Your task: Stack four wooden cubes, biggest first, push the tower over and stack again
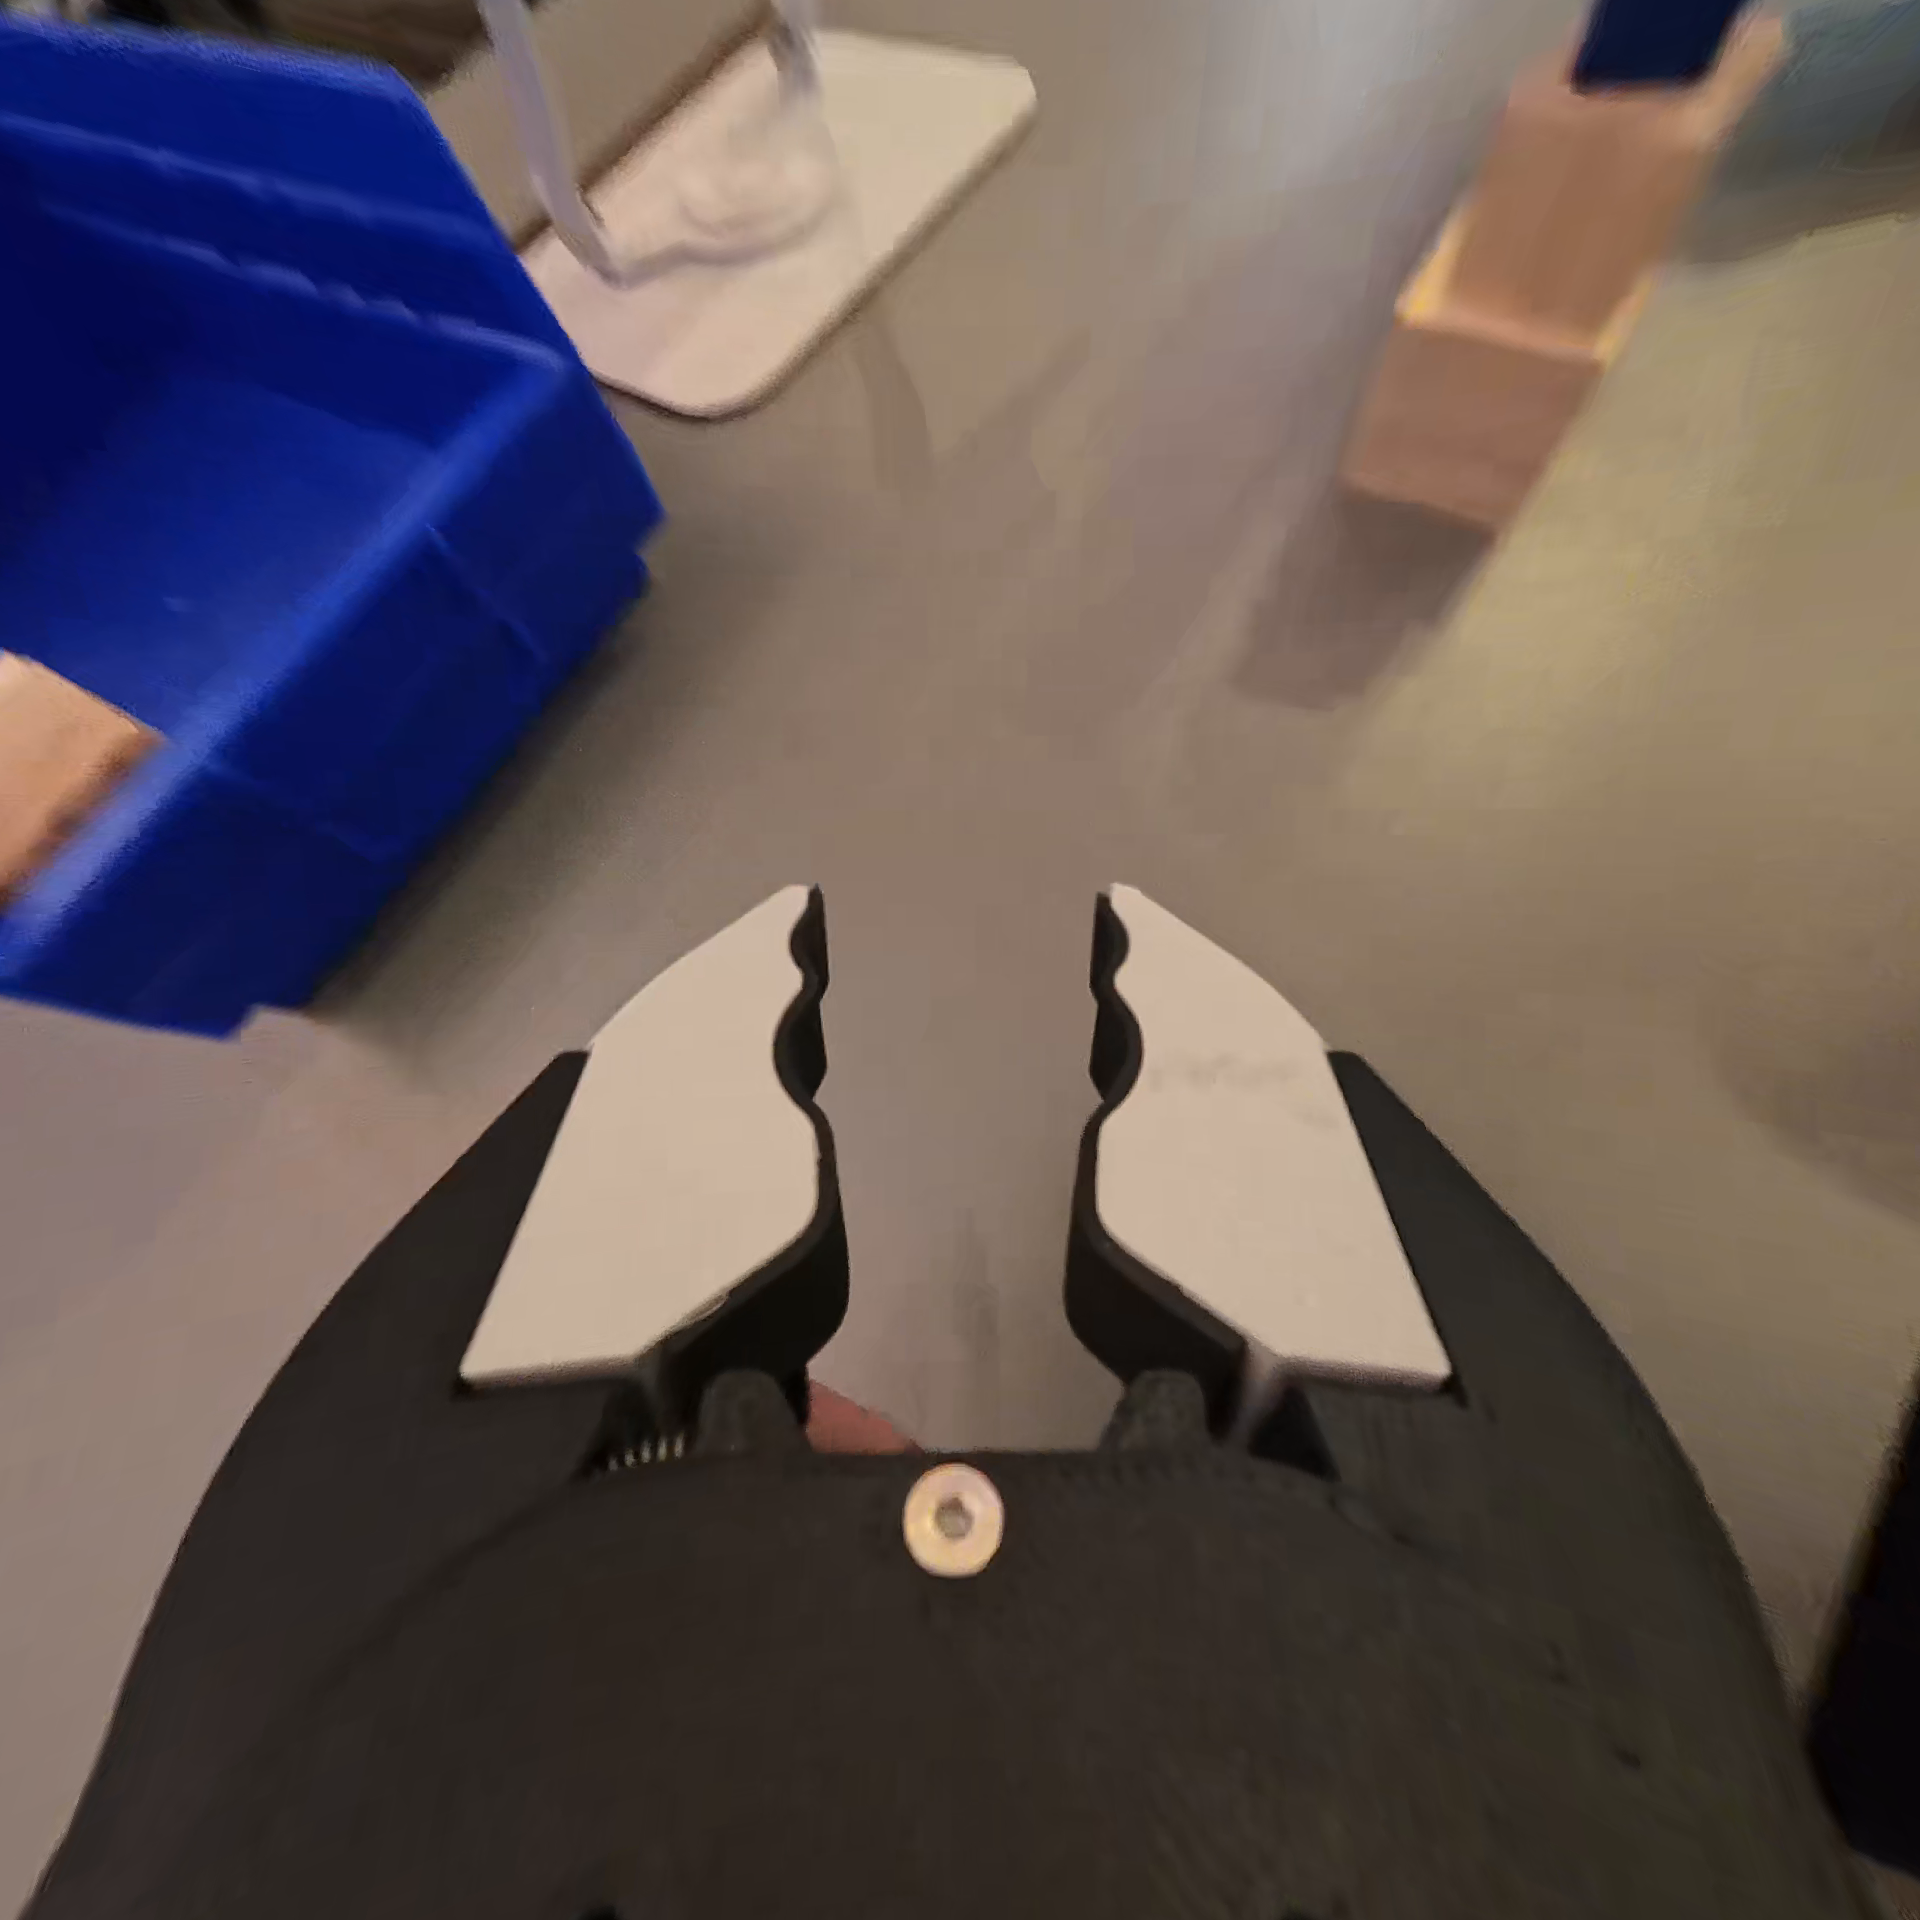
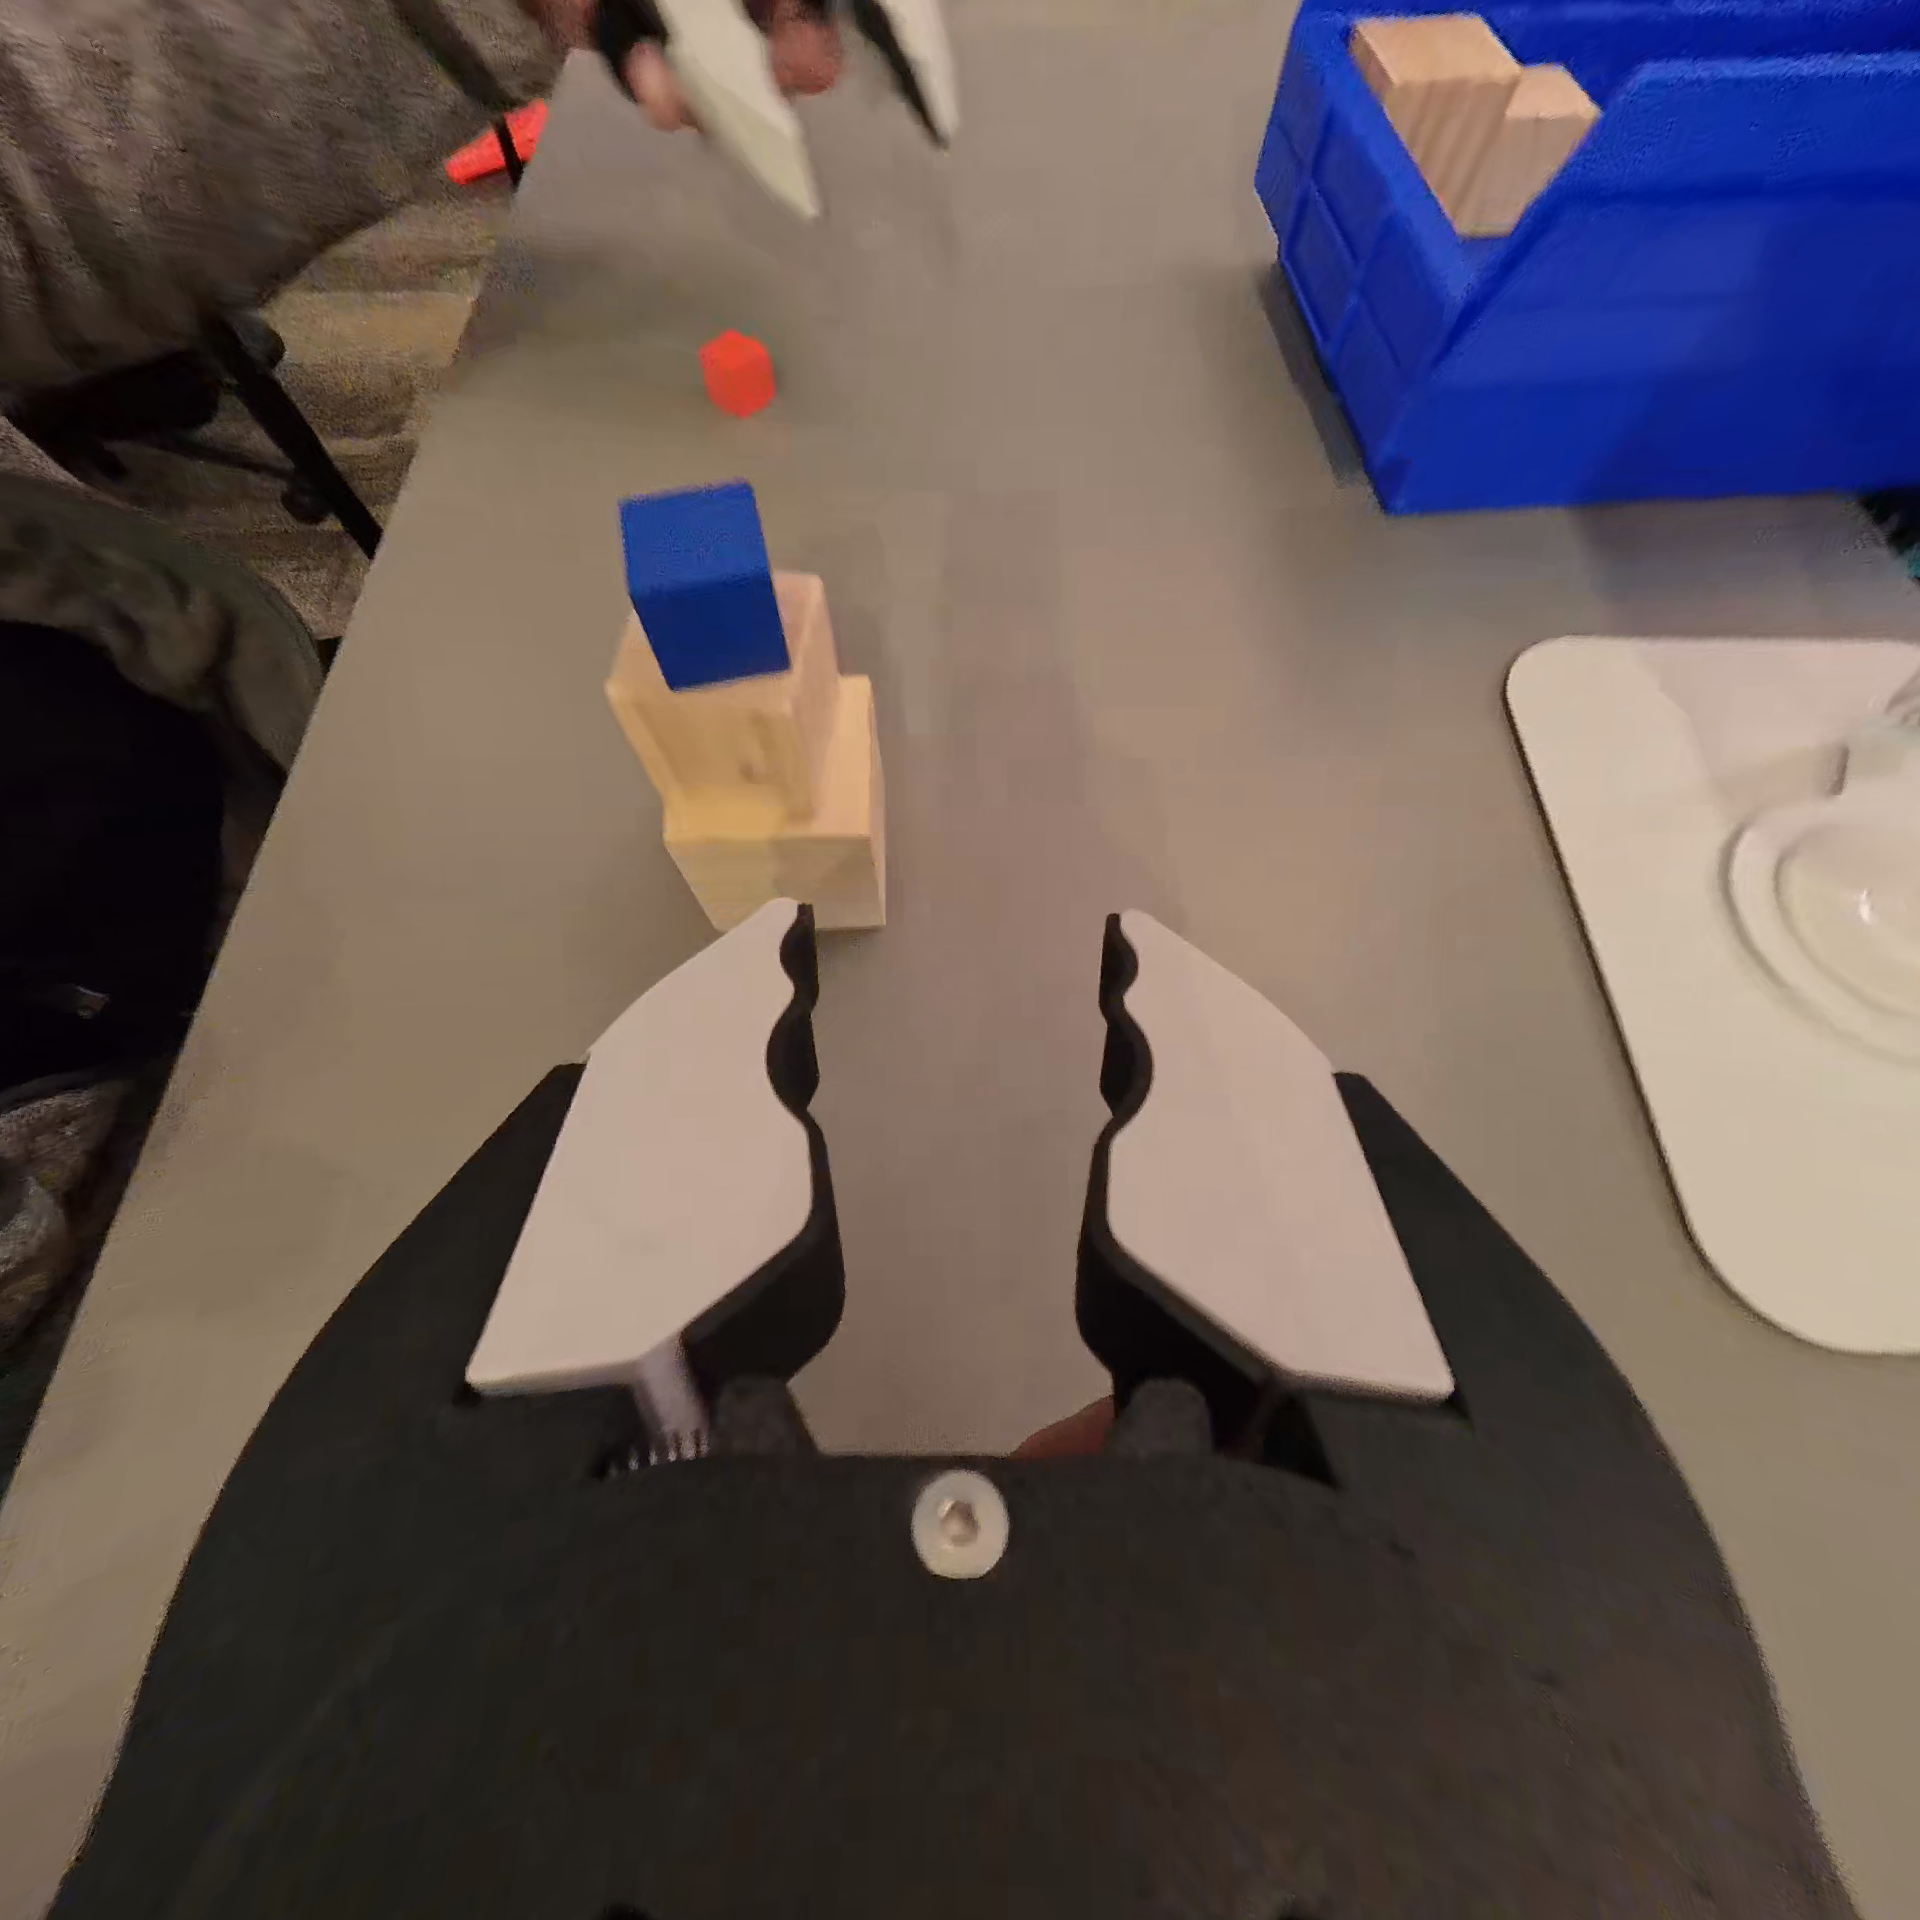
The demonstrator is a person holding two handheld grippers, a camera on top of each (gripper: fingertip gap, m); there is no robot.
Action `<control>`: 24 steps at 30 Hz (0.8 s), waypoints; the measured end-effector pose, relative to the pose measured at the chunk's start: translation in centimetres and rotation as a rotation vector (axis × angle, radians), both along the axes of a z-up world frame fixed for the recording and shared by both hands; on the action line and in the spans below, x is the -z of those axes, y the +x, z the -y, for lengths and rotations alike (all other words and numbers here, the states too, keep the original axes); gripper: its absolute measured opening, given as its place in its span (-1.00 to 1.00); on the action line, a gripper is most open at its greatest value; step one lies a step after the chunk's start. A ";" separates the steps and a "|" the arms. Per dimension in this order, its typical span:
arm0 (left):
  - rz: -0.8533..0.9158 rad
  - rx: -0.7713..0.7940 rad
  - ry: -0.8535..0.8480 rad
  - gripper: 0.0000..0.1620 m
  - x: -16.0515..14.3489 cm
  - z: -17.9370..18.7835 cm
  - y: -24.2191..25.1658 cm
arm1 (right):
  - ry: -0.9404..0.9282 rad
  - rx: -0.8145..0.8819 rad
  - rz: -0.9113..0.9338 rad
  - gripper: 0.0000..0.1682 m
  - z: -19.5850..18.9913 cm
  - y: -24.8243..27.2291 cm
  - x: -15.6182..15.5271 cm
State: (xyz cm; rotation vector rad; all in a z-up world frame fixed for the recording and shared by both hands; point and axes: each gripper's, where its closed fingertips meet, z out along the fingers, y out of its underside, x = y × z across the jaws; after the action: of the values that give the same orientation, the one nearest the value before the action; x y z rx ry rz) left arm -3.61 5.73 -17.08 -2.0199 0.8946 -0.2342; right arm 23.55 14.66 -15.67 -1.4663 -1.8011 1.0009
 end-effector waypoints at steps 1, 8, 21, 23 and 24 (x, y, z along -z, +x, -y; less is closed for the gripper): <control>-0.032 -0.016 -0.023 -0.40 0.8 1.3 -0.1 | -0.012 0.001 0.005 -0.37 -0.2 0.2 0.6; -0.138 -0.066 -0.177 -0.51 5.6 5.8 1.0 | -0.006 -0.006 0.006 -0.44 -0.4 0.1 1.3; 0.052 0.220 0.136 -0.74 -5.1 -2.2 14.2 | -0.020 -0.005 0.006 -0.49 -0.6 0.1 2.1; 0.032 0.306 0.153 -0.74 -6.6 -2.9 17.4 | -0.018 -0.006 0.010 -0.50 -0.6 0.0 2.3; 0.009 0.339 0.146 -0.74 -6.9 -3.2 18.7 | -0.019 -0.008 0.013 -0.50 -0.6 0.0 2.4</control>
State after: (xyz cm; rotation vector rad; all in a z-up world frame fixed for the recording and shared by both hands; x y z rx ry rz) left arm 15.07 8.94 -10.19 -1.7252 1.2123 -0.3539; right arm 23.60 15.22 -18.05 -1.4815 -1.8118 1.0177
